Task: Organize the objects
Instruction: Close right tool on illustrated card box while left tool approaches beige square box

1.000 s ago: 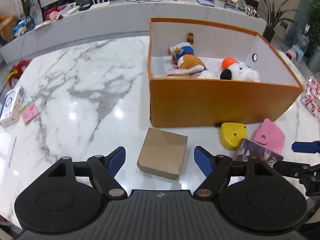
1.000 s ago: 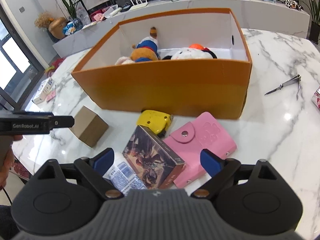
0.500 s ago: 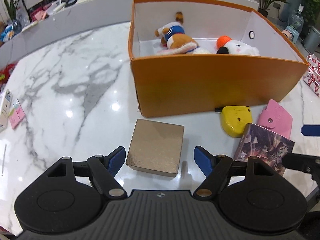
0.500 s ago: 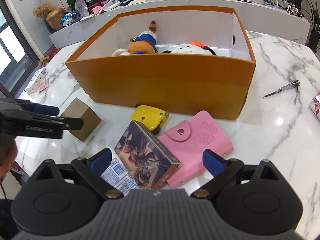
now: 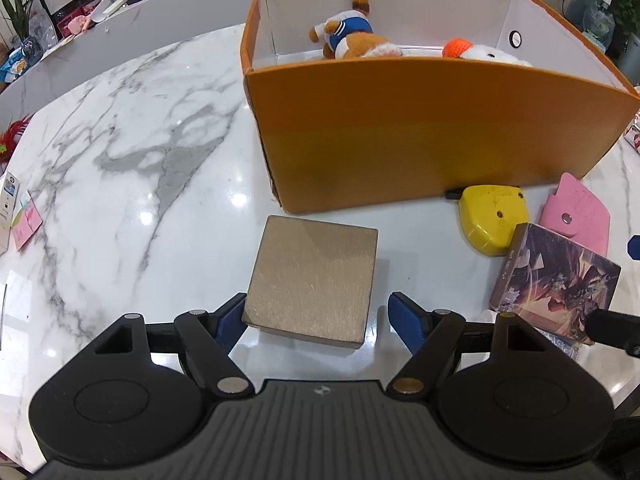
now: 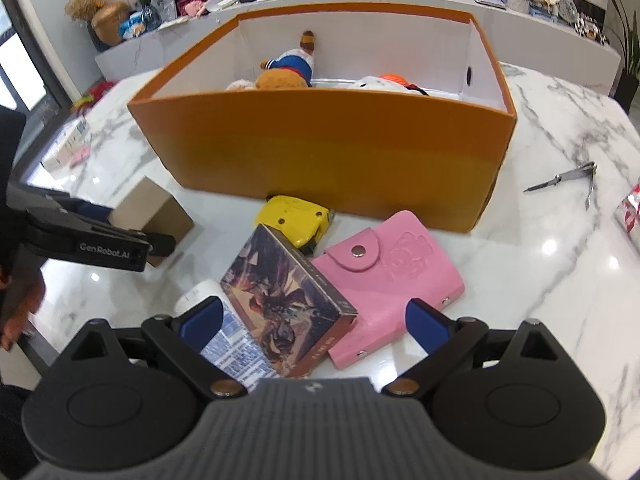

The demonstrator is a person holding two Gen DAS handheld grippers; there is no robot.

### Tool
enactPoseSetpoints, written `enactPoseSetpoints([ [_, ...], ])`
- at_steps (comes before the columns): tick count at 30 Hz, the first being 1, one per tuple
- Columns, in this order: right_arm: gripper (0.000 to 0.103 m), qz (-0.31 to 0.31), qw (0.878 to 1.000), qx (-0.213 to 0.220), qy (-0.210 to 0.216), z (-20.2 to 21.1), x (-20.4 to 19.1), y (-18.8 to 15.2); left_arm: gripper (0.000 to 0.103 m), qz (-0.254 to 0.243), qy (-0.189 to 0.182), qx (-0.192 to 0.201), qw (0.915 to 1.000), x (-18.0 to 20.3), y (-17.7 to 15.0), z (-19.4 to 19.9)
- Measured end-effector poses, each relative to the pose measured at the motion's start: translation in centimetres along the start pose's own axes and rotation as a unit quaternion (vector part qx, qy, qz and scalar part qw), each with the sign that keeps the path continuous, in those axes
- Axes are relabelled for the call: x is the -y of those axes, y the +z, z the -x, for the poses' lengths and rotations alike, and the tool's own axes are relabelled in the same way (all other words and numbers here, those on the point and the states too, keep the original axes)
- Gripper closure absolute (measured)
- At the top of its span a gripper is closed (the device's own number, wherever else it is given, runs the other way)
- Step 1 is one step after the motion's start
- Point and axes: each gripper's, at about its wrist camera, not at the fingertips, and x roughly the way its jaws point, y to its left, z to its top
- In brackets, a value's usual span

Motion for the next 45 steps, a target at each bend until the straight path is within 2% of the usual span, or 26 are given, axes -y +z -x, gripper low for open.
enactPoseSetpoints([
  [7, 0.005, -0.009, 1.0, -0.003, 0.023, -0.8, 0.0, 0.1, 0.014, 0.041, -0.016, -0.004, 0.999, -1.0, 0.2, -0.4],
  [10, 0.005, -0.016, 1.0, -0.006, 0.025, -1.0, 0.2, 0.2, 0.014, 0.04, -0.016, -0.006, 0.9991, -1.0, 0.1, -0.7],
  [13, 0.005, -0.063, 0.995, -0.012, 0.071, -1.0, 1.3, 0.2, 0.014, 0.033, -0.013, -0.008, 0.9993, -1.0, 0.0, -0.9],
  [15, 0.005, -0.064, 0.996, -0.001, 0.066, -0.4, 1.3, 0.5, 0.014, 0.034, -0.015, -0.008, 0.9993, -1.0, 0.0, -0.9],
  [18, 0.005, -0.005, 0.999, 0.018, 0.033, -0.1, 0.3, 0.8, 0.014, 0.038, -0.021, -0.004, 0.999, -1.2, 0.1, -0.8],
  [21, 0.005, 0.086, 0.996, 0.017, 0.0, -0.6, -0.6, 1.0, 0.014, 0.041, -0.02, -0.007, 0.999, -1.4, 0.1, -1.0],
  [24, 0.005, 0.165, 0.986, 0.02, -0.036, -0.9, -1.1, 0.3, 0.014, 0.041, -0.02, -0.01, 0.9989, -1.6, 0.0, -1.1],
  [29, 0.005, 0.263, 0.964, 0.032, -0.039, -0.9, -2.1, -1.4, 0.014, 0.051, -0.022, -0.011, 0.9984, -2.2, 0.1, -1.1],
  [34, 0.005, 0.305, 0.951, 0.019, -0.039, -1.5, -2.8, -2.2, 0.014, 0.059, -0.028, -0.013, 0.9978, -2.5, 0.1, -1.2],
  [40, 0.005, 0.335, 0.939, 0.049, -0.057, -1.3, -3.7, -2.2, 0.014, 0.057, -0.029, -0.012, 0.9979, -2.5, 0.1, -1.2],
  [45, 0.005, 0.379, 0.917, 0.08, -0.092, -1.6, -4.9, -2.9, 0.014, 0.056, -0.029, -0.012, 0.9979, -2.4, 0.1, -1.3],
])
